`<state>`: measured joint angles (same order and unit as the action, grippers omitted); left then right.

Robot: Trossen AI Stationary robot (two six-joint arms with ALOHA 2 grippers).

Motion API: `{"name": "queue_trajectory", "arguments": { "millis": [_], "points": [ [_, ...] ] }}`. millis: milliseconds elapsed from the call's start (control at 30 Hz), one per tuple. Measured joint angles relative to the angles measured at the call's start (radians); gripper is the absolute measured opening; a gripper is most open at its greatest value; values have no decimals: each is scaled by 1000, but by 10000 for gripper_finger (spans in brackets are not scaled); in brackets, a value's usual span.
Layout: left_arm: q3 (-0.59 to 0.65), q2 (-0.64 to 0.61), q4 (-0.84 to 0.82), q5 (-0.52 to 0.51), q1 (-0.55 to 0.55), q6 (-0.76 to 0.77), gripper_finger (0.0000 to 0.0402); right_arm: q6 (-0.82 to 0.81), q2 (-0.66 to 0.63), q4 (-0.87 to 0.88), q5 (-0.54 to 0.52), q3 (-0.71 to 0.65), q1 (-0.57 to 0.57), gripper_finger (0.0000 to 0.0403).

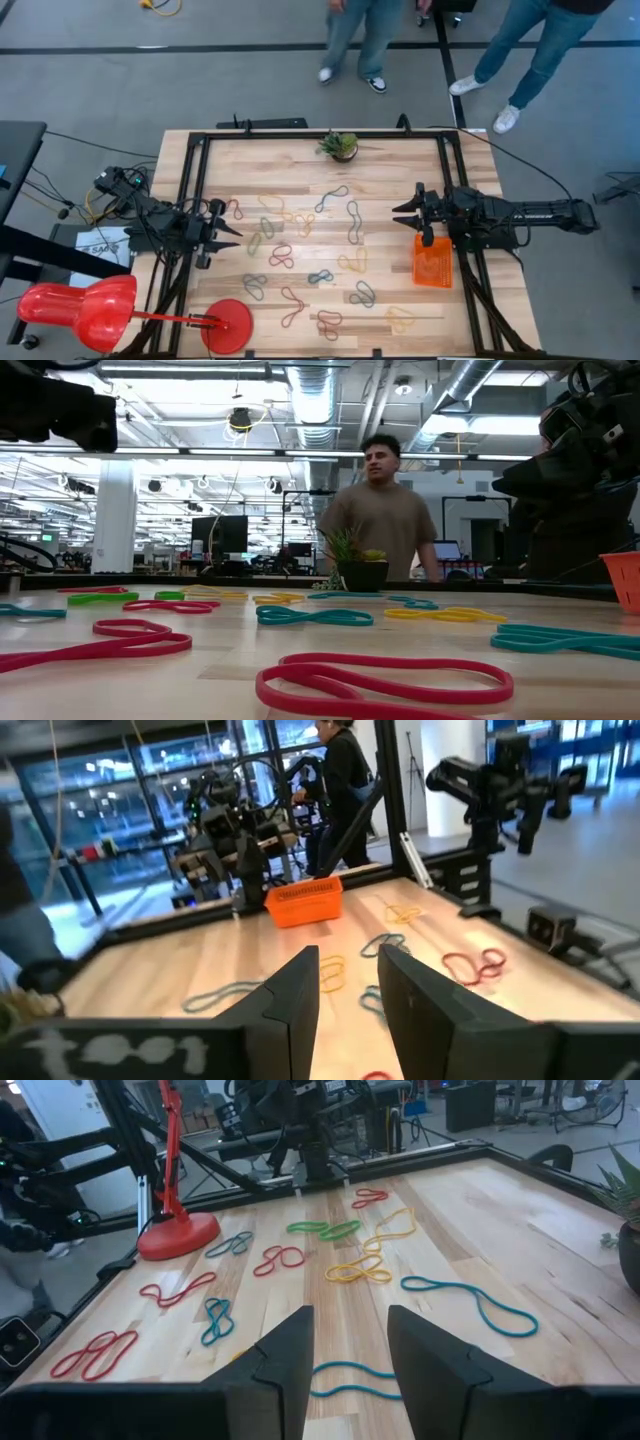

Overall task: Pick and place rubber bands into bin
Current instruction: Put the blue rubber band into the orange basket

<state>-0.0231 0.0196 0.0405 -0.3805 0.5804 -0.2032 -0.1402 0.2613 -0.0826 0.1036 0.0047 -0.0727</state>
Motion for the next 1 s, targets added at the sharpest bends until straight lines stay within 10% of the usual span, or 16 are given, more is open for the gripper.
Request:
{"name": "queue_trajectory", "arguments": {
  "millis": [1000],
  "points": [
    [4, 0, 37, 0, 0, 224, 98, 16, 0, -1, 0, 0, -2, 123]
  ]
}}
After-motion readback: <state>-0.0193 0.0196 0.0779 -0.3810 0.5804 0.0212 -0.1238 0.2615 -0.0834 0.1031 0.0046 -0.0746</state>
